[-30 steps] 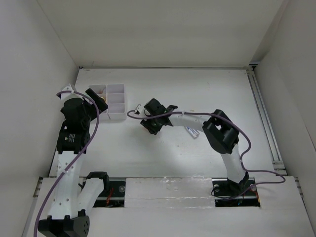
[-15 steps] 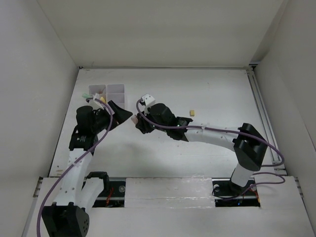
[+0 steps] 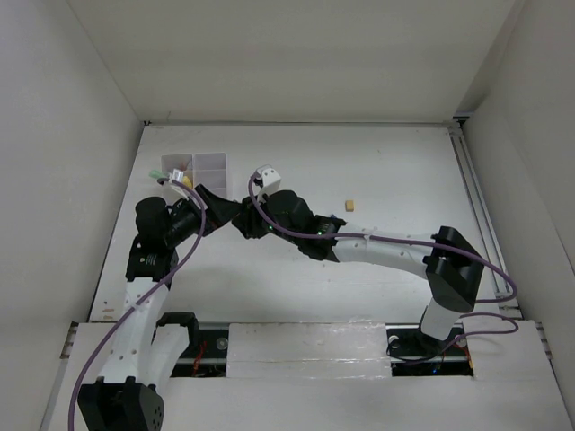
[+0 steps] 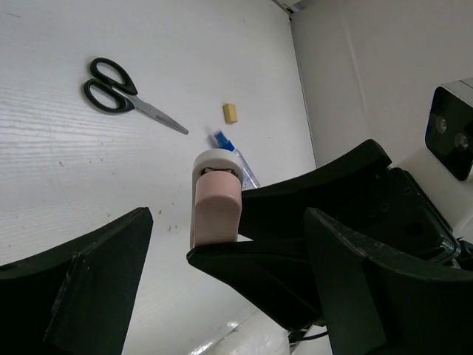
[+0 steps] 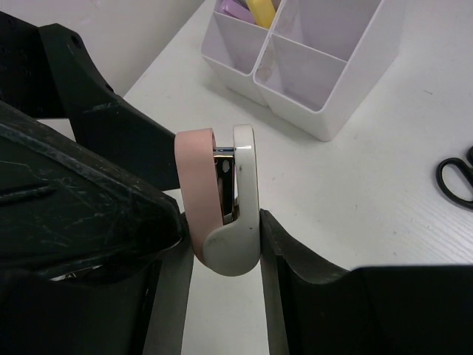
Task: Sort the stationery into containers
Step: Pick up the stationery from the center of the board, then place the stationery in the storage box.
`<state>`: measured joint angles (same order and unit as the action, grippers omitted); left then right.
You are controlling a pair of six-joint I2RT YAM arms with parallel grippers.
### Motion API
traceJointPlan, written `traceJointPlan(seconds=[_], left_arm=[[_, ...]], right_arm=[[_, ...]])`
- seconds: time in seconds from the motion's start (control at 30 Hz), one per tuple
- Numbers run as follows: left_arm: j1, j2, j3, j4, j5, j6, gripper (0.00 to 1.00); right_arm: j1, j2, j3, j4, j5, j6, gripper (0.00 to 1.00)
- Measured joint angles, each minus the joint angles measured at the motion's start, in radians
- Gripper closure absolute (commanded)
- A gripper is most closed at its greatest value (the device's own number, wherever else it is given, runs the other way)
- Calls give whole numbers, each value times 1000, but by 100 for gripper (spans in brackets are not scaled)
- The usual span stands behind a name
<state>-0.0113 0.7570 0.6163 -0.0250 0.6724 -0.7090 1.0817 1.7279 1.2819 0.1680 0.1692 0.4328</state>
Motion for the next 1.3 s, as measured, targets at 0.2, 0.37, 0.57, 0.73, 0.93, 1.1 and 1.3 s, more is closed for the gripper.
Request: traceJointPlan(seconds=[0.2, 0.37, 0.57, 0.73, 0.93, 1.1, 1.3], left_arm=[[0, -10, -4, -1, -4, -4, 56], [0, -6, -5, -1, -9, 6, 76], [0, -1, -6, 14, -2, 16, 100], [1, -1, -8, 30, -16, 26, 100], [-1, -19, 0, -26, -193, 36, 100], [0, -26, 64, -135, -525, 6, 100], [0, 94, 177, -238, -906, -107, 100]], right_arm=[[4, 0, 0, 10, 3, 12, 100], [20, -2, 0, 36, -6, 12, 100], [22, -7, -1, 35, -16, 8, 100], [13, -18, -16, 54, -63, 15, 7], [32, -105, -64, 89, -101, -12, 0], [10, -247, -191, 97, -88, -28, 0], [-35, -409, -326, 71, -47, -21, 0]])
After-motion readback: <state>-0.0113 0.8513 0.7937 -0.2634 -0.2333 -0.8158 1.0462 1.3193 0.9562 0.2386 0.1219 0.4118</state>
